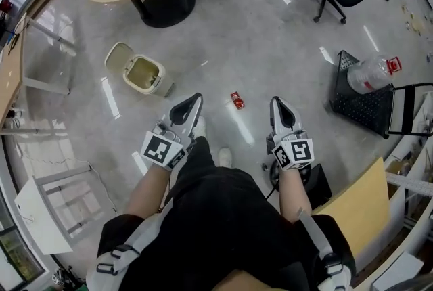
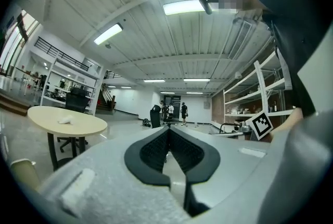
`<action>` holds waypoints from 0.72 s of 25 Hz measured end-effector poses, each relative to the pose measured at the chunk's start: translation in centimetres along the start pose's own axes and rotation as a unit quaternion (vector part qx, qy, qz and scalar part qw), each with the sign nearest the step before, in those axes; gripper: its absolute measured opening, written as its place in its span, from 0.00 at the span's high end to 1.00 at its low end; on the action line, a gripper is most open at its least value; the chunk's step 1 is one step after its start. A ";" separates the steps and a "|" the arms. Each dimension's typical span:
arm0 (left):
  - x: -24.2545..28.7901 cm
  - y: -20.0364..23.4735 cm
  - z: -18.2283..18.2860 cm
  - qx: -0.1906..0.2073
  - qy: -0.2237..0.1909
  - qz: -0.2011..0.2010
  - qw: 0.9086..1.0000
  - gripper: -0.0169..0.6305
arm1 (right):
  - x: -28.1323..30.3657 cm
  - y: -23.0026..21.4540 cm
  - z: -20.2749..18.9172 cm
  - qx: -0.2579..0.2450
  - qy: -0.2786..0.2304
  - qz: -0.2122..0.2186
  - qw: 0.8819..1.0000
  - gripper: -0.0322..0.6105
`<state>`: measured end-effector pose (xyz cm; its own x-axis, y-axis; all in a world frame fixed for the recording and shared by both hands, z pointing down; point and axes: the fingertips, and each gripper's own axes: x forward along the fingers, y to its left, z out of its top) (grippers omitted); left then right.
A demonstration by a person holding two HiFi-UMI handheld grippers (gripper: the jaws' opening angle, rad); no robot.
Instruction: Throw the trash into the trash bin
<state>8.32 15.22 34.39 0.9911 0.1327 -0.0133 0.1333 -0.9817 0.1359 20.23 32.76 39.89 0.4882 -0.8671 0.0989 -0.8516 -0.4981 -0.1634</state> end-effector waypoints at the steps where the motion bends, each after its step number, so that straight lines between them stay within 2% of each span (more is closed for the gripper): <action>1: 0.7 0.5 -0.3 0.001 0.003 -0.008 1.000 0.97 | 0.7 0.1 0.0 -0.005 0.002 -0.002 1.000 0.94; 5: 3.1 3.8 -0.9 -0.001 0.010 -0.026 1.000 0.97 | 4.4 0.5 -0.2 -0.008 0.016 -0.007 1.000 0.94; 7: 4.2 5.7 -1.6 -0.001 0.015 -0.031 0.999 0.97 | 6.8 0.5 -1.3 -0.007 0.040 -0.004 0.999 0.94; 12: 5.8 10.1 -5.6 -0.029 0.052 -0.029 0.998 0.97 | 11.5 -0.2 -6.3 -0.012 0.103 -0.005 0.995 0.94; 18: 9.5 13.3 -9.4 -0.006 0.078 -0.057 0.995 0.97 | 15.7 -2.3 -11.6 0.009 0.121 -0.035 0.992 0.94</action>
<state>19.46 4.72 45.34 0.9568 0.2629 0.1240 0.2433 -0.9578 0.1533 27.69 20.34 53.25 0.4839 -0.8055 0.3421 -0.8131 -0.5584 -0.1644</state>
